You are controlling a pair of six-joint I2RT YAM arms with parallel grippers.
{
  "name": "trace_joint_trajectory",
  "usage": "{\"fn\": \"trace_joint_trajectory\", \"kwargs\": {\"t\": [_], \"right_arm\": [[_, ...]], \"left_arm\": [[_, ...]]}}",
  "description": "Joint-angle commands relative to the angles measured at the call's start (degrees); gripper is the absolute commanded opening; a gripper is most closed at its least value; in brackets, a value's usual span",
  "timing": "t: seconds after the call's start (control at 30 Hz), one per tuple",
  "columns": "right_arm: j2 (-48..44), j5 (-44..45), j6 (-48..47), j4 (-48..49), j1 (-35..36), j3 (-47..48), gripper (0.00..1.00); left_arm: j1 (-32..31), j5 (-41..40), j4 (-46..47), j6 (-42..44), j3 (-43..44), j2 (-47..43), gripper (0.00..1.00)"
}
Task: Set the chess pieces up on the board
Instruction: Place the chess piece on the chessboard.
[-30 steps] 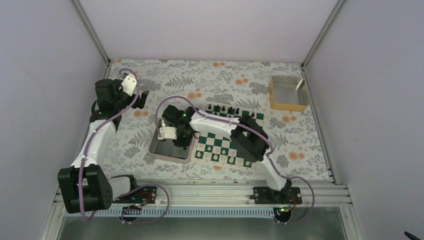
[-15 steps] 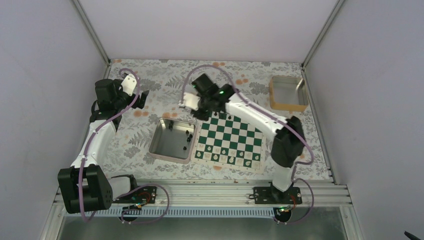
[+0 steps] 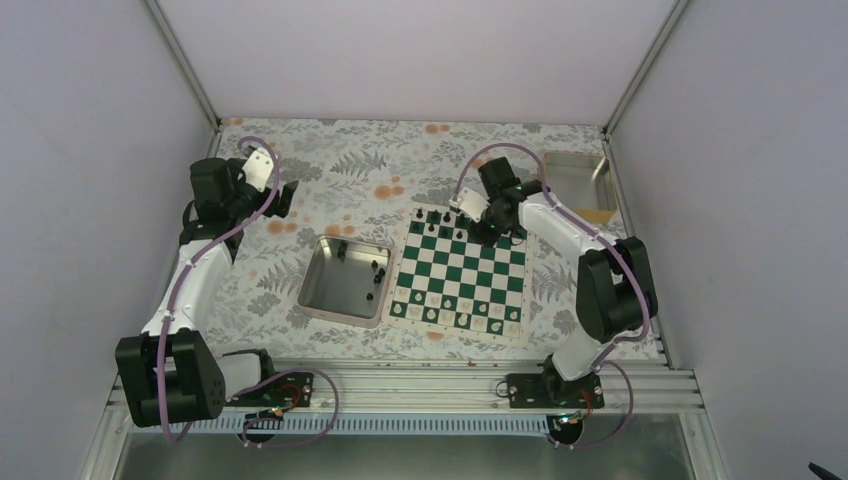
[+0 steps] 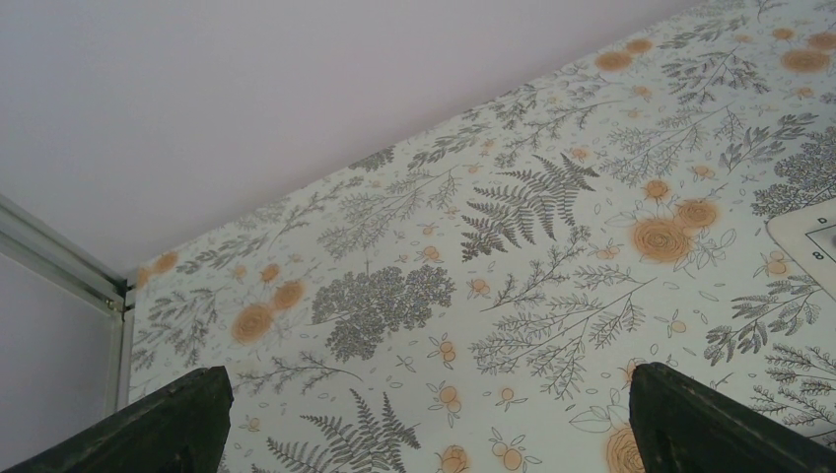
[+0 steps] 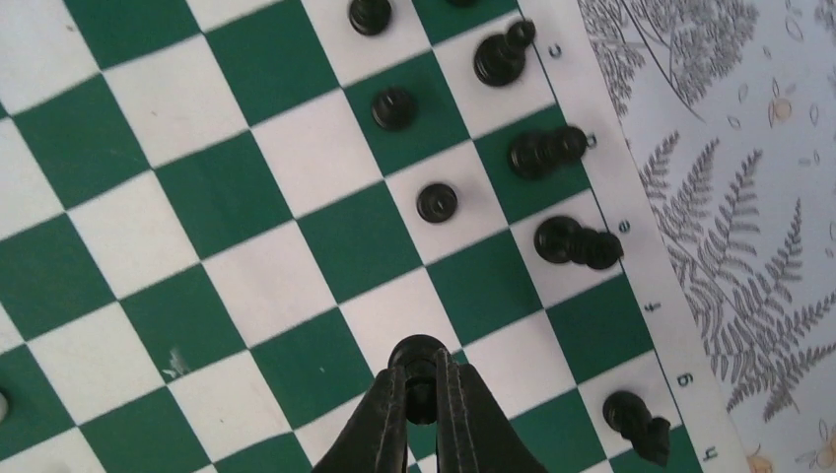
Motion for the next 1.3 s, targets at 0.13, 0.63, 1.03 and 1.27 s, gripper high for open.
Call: {"fn": "trace_joint_trajectory", "kwargs": {"t": [0.13,0.63,1.03,1.27], "right_arm": [[-1.4,-1.8,0.1,5.8,-2.8,-3.5,0.06],[5.9,-2.9,-0.7,8.5,-5.4,-2.1,0.07],[8.8,-2.7,-1.1,9.3,-5.5,-0.3,0.07],[10.2,-2.5,-1.2,9.3,-5.5,0.2,0.08]], "left_arm": [[0.3,0.9,0.2,-0.1,0.6,0.2,1.0],[0.3,0.6,0.2,-0.1,0.6,0.2,1.0],[0.2,0.8,0.0,-0.2,0.6,-0.1,1.0],[0.2,0.9,0.1,-0.1,0.5,-0.2,1.0]]}}
